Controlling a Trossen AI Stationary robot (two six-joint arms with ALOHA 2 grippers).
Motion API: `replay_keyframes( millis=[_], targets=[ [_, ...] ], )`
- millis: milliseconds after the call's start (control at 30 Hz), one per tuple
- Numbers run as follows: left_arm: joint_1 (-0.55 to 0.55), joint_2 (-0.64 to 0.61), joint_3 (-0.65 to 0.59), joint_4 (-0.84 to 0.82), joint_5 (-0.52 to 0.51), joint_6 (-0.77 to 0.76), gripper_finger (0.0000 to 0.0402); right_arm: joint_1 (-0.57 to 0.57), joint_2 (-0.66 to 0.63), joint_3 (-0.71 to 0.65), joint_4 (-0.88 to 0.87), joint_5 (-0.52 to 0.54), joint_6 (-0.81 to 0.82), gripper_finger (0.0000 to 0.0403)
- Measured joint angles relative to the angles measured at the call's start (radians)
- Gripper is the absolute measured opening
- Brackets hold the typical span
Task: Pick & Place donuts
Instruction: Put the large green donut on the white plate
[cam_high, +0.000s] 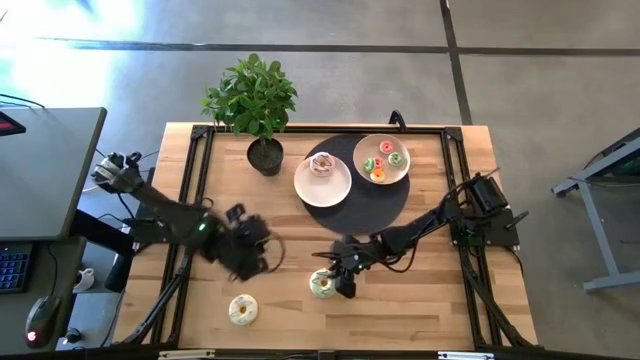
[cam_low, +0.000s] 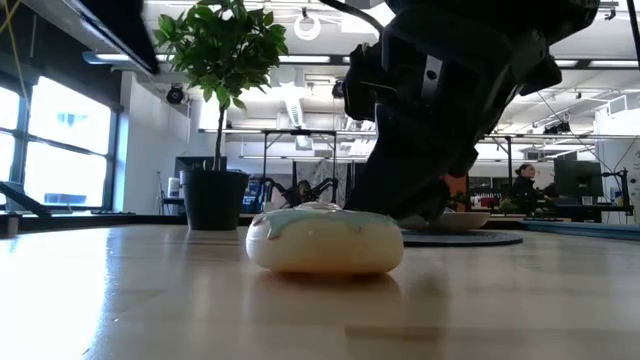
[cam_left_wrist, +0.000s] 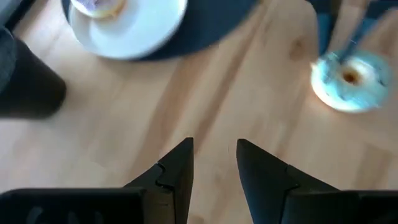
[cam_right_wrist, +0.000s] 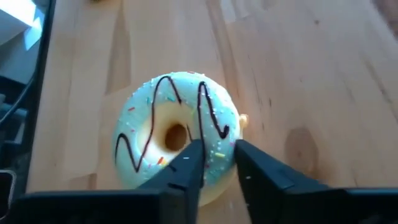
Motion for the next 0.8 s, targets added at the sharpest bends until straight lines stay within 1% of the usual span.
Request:
replay_keyframes(
  millis=[33,133,167,233,300,367,467,533,633,700,800],
  targets=[
    [-0.036,0.000,0.000,-0.013,0.000,-0.041,0.0120,-0.003,0.000,0.000,0.001,-0.015,0.000,0.0083],
    [-0.136,0.001,-0.007,-0.007,0.048,-0.120,0.0120,-0.006,0.001,0.000,0.014,-0.069,-0.002,0.0024],
    [-0.165,0.001,-0.017,0.005,0.067,-0.134,0.0120,-0.006,0.001,0.000,0.018,-0.078,-0.005,0.0014],
    [-0.218,0.003,-0.037,0.033,0.098,-0.159,0.0120,-0.010,-0.001,0.000,0.032,-0.082,-0.013,0.0015],
    [-0.262,0.003,-0.052,0.051,0.103,-0.195,0.0120,-0.020,-0.011,0.000,0.042,-0.087,-0.013,0.0024],
    [-0.305,0.003,-0.068,0.058,0.094,-0.242,0.0120,-0.046,-0.039,0.000,0.041,-0.088,-0.032,0.0021],
    [-0.354,0.003,-0.094,0.073,0.084,-0.304,0.0120,-0.112,-0.102,0.002,0.006,-0.039,-0.105,0.0007],
    [-0.375,0.003,-0.120,0.104,0.088,-0.319,0.0120,-0.170,-0.151,0.002,-0.035,-0.014,-0.162,0.0010],
    [-0.386,0.002,-0.172,0.187,0.070,-0.321,0.0120,-0.281,-0.229,0.003,-0.109,-0.007,-0.288,0.0017],
    [-0.385,0.002,-0.212,0.245,0.063,-0.321,0.0120,-0.365,-0.271,0.003,-0.173,0.033,-0.340,0.0015],
    [-0.384,0.002,-0.267,0.334,0.061,-0.321,0.0120,-0.503,-0.312,0.003,-0.257,0.099,-0.373,0.0006]
  ],
)
